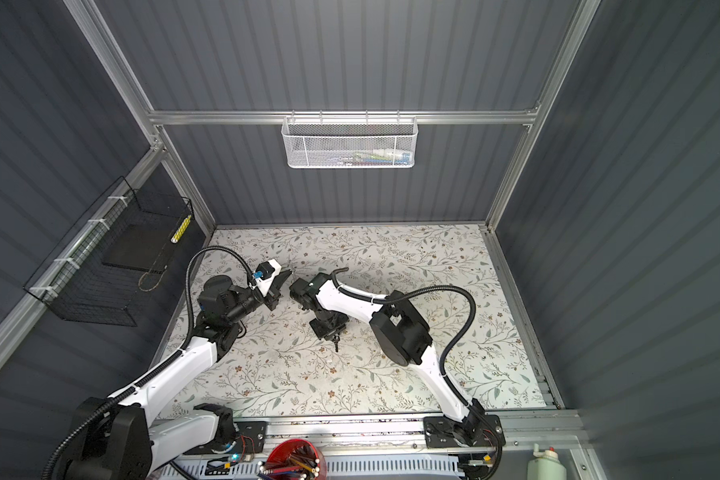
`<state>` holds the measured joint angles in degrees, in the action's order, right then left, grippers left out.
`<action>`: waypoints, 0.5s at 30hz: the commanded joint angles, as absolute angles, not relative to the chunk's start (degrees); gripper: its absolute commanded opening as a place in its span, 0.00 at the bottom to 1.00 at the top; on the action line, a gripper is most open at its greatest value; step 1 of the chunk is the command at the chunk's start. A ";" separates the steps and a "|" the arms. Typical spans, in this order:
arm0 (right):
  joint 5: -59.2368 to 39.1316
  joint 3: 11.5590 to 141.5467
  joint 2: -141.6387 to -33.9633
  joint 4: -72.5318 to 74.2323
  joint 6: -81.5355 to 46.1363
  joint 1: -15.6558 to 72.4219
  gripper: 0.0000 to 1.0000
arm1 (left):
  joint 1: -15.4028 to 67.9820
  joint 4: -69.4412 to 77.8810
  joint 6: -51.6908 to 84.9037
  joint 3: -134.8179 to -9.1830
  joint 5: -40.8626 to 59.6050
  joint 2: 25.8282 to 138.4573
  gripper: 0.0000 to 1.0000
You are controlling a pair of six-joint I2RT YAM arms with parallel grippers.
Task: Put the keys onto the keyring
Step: 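Lower the right gripper onto the black-tag key's ring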
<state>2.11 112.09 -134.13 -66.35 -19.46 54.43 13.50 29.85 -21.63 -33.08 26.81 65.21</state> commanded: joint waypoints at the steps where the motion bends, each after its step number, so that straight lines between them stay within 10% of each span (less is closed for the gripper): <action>1: 1.92 113.96 -134.96 -68.47 -18.90 54.76 0.29 | 13.27 32.23 -20.33 -32.81 27.73 64.59 0.00; 15: 1.79 115.99 -136.68 -69.64 -18.37 54.80 0.28 | 13.27 32.15 -20.03 -33.05 28.51 64.52 0.00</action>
